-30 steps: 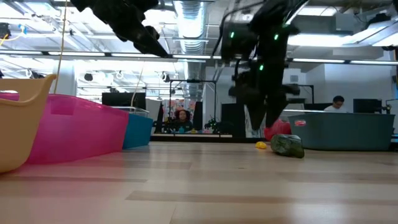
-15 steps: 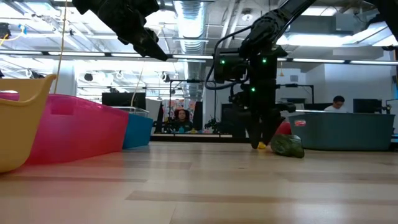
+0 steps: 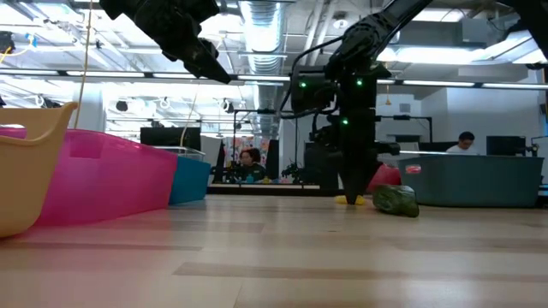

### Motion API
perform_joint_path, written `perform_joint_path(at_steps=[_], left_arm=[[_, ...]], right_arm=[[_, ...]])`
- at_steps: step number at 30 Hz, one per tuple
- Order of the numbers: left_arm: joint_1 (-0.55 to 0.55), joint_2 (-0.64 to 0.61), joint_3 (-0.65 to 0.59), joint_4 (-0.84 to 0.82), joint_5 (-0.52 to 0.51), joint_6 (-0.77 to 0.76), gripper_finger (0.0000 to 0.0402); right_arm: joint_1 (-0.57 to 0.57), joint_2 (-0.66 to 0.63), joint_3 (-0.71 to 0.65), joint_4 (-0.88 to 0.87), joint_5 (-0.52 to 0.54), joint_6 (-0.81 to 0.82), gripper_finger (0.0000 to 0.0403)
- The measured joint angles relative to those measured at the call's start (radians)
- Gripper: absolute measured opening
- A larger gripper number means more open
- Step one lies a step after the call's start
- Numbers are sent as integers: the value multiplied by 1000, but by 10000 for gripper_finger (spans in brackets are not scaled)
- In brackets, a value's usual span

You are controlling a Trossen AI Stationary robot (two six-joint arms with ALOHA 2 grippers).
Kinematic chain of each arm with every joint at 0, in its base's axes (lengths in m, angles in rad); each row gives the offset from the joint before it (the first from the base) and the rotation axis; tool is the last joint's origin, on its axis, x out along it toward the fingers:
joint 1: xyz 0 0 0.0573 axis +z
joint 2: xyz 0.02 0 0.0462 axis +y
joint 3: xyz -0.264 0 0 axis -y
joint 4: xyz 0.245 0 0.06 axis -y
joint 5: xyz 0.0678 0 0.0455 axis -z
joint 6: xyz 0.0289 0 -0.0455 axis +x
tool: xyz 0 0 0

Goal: Sort produce into baskets
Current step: Put the yellow corn into the gray bin

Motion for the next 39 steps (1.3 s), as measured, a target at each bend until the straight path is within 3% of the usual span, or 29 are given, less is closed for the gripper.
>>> perform_joint_path(at_steps=[5, 11, 25, 39], left_arm=[[0, 0, 0, 0, -7, 38, 215], [-1, 0, 0, 0, -113, 48, 215], [-5, 0, 0, 0, -114, 114, 215], [-29, 0, 0, -93, -101, 52, 215]], right_arm=[[2, -2, 108, 11, -117, -150, 67], [26, -2, 234, 14, -221, -350, 67], [111, -4, 348, 338, -225, -672, 67], [113, -4, 348, 382, -222, -685, 67]])
